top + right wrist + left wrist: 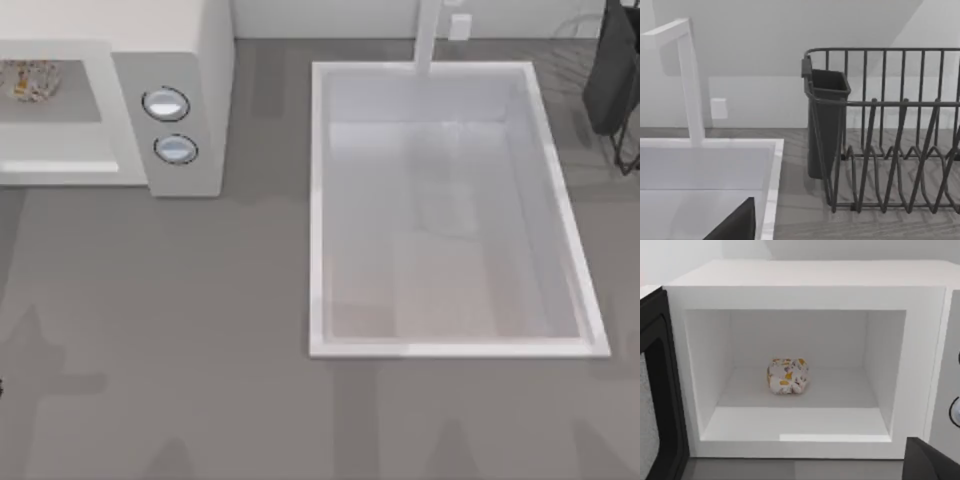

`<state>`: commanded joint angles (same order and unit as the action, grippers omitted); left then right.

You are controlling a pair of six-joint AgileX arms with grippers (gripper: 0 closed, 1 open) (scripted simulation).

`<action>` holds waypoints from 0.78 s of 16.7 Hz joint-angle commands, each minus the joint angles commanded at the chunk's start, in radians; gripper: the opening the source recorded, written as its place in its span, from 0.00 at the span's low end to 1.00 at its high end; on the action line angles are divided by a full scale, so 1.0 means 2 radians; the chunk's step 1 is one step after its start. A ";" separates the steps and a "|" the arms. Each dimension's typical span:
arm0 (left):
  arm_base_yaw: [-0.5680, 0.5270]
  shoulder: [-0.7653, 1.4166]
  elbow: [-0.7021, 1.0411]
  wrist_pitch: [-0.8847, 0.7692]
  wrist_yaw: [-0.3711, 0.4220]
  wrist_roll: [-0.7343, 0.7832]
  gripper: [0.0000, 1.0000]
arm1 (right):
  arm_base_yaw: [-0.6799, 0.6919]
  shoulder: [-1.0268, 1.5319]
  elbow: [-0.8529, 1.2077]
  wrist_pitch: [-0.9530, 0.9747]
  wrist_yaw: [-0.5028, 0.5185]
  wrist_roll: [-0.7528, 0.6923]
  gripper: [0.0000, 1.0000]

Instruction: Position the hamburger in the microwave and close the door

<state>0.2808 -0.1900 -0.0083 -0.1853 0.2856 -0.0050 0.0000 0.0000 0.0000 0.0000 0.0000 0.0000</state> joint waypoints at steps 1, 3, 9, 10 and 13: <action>0.017 -0.012 0.000 -0.011 0.017 0.000 0.00 | 0.000 0.000 0.000 0.000 0.000 0.000 1.00; 0.043 -0.029 -0.001 -0.027 0.042 0.000 0.00 | 0.000 0.000 0.000 0.000 0.000 0.000 1.00; 0.050 -0.032 0.016 -0.027 0.048 0.001 0.00 | 0.000 0.000 0.000 0.000 0.000 0.000 1.00; 0.045 -0.027 0.016 -0.022 0.042 0.001 0.00 | 0.000 0.000 0.000 0.000 0.000 0.000 1.00; 0.014 0.002 0.017 0.006 0.012 0.003 0.00 | 0.000 0.000 0.000 0.000 0.000 0.000 1.00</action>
<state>0.3081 -0.1864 0.0266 -0.1740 0.3099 0.0004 0.0000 0.0000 0.0000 0.0000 0.0000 0.0000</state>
